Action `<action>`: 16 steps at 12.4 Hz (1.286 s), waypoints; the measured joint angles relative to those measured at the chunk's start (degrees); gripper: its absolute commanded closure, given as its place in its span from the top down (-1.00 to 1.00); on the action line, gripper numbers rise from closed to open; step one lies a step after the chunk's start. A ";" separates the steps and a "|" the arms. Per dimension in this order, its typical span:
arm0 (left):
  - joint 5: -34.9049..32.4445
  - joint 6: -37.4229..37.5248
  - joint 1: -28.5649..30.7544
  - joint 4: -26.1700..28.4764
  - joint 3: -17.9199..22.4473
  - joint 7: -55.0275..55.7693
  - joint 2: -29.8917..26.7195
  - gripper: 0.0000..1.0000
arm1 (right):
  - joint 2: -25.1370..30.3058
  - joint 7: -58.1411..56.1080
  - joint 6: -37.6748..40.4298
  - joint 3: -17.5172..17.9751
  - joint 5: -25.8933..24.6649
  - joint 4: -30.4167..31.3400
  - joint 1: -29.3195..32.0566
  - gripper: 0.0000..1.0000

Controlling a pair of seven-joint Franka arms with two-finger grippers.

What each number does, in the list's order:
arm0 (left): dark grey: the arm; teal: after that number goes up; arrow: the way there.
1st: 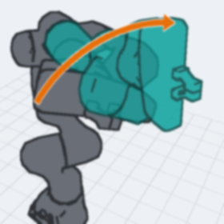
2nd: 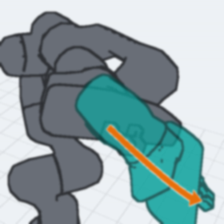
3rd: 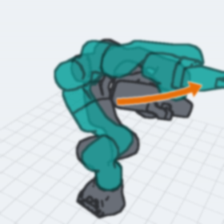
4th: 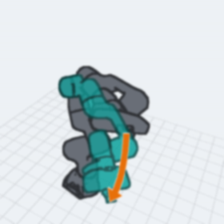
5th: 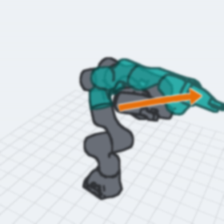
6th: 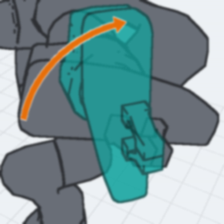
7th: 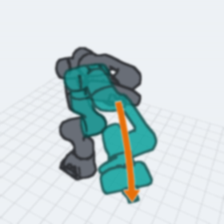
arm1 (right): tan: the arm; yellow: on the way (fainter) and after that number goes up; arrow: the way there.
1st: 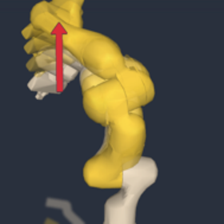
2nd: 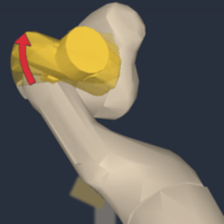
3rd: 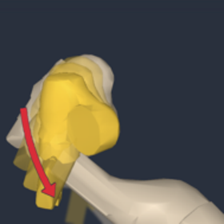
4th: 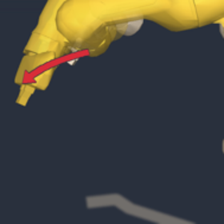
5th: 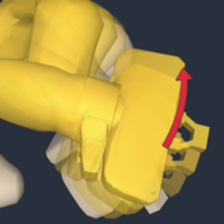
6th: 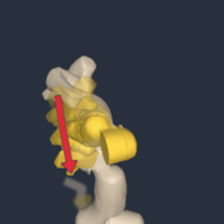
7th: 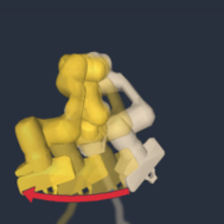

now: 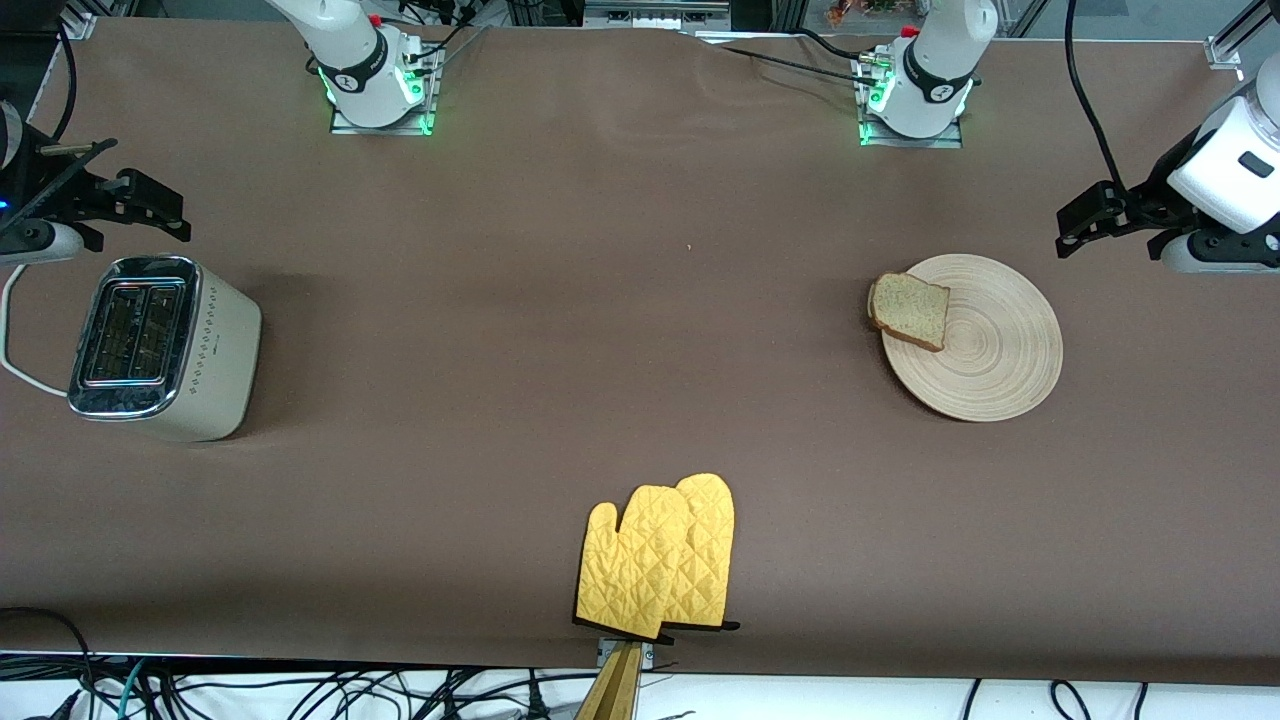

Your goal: Move plate and put bread in toaster

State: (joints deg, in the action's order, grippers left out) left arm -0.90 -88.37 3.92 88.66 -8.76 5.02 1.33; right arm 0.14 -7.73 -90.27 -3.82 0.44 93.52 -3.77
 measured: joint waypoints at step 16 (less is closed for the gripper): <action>-0.05 1.77 4.78 2.97 5.17 -7.75 0.38 1.00 | 0.00 0.00 0.00 -0.20 -1.91 -0.02 0.09 1.00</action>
State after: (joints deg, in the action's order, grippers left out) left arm -0.95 -86.60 8.69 91.64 -3.59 -2.73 1.71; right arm 0.13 -7.72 -90.27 -4.02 -1.47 93.50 -3.68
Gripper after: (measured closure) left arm 0.000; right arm 0.000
